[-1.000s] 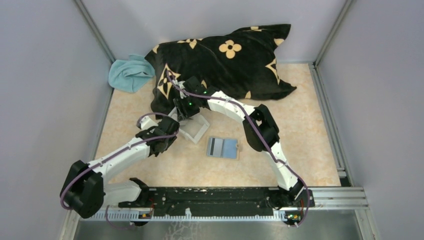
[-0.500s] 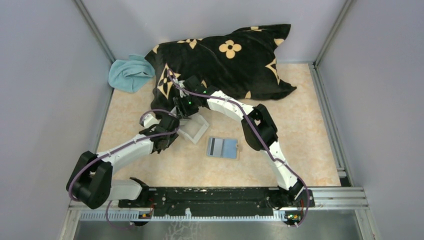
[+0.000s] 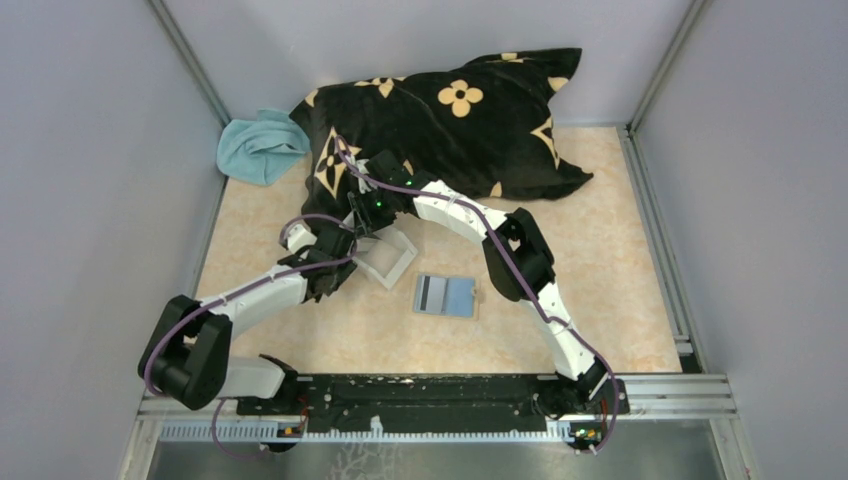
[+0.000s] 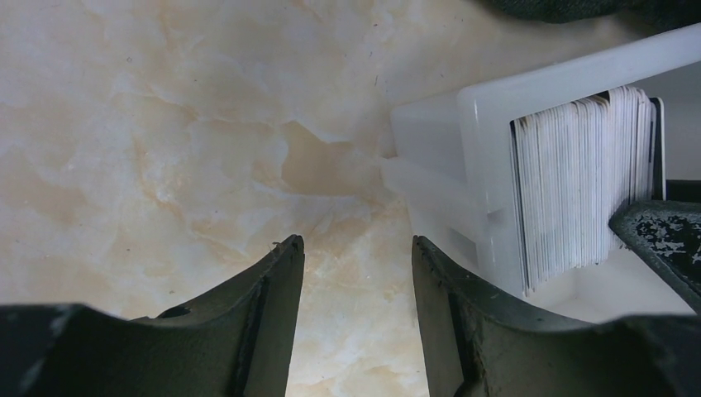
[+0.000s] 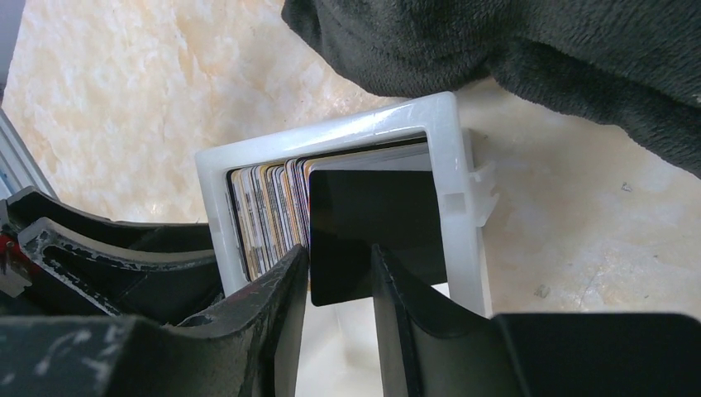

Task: Put the credit cards into the card holder
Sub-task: Pick up the credit card from the storage box.

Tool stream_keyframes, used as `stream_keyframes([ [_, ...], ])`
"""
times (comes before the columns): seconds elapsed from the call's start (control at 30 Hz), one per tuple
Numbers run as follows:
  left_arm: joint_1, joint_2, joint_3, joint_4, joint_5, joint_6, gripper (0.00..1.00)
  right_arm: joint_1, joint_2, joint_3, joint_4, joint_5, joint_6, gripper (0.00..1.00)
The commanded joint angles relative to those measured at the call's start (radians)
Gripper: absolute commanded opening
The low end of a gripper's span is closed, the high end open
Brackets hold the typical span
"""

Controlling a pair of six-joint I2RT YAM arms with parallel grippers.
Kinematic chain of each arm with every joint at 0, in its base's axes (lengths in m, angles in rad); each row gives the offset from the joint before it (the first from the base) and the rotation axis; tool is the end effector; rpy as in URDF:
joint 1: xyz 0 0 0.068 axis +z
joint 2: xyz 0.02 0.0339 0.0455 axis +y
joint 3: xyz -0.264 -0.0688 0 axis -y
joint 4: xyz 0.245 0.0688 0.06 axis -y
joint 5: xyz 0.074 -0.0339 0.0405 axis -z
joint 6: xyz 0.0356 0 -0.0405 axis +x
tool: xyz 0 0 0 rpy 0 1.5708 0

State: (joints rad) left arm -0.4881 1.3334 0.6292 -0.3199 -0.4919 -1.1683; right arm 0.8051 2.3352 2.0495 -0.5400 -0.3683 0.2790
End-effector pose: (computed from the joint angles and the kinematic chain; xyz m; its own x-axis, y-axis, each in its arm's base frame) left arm 0.2183 -0.0969 0.1672 -0.4763 -0.6653 -0.5749 -0.6172 0.7186 -0.3203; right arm 0.3563 0.3891 0.2138 -0.7215 -0.3798 -0.5789 -0.6689 0.5983 0.4411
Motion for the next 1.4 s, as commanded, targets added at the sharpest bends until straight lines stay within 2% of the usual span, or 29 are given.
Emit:
stream_keyframes([
  [0.0,0.014,0.009,-0.01,0.03,0.014,0.028,0.58,0.02,0.001,0.046,0.005,-0.005,0.006,0.33],
  [0.6,0.026,0.017,-0.004,0.024,0.032,0.021,0.58,0.022,-0.058,0.041,0.001,0.049,-0.025,0.22],
  [1.13,0.026,-0.019,0.017,-0.062,0.042,0.015,0.58,0.018,-0.186,-0.081,0.068,0.143,-0.035,0.17],
  [1.37,0.025,-0.056,0.062,-0.133,0.021,0.054,0.6,0.011,-0.261,-0.159,0.117,0.227,-0.057,0.09],
])
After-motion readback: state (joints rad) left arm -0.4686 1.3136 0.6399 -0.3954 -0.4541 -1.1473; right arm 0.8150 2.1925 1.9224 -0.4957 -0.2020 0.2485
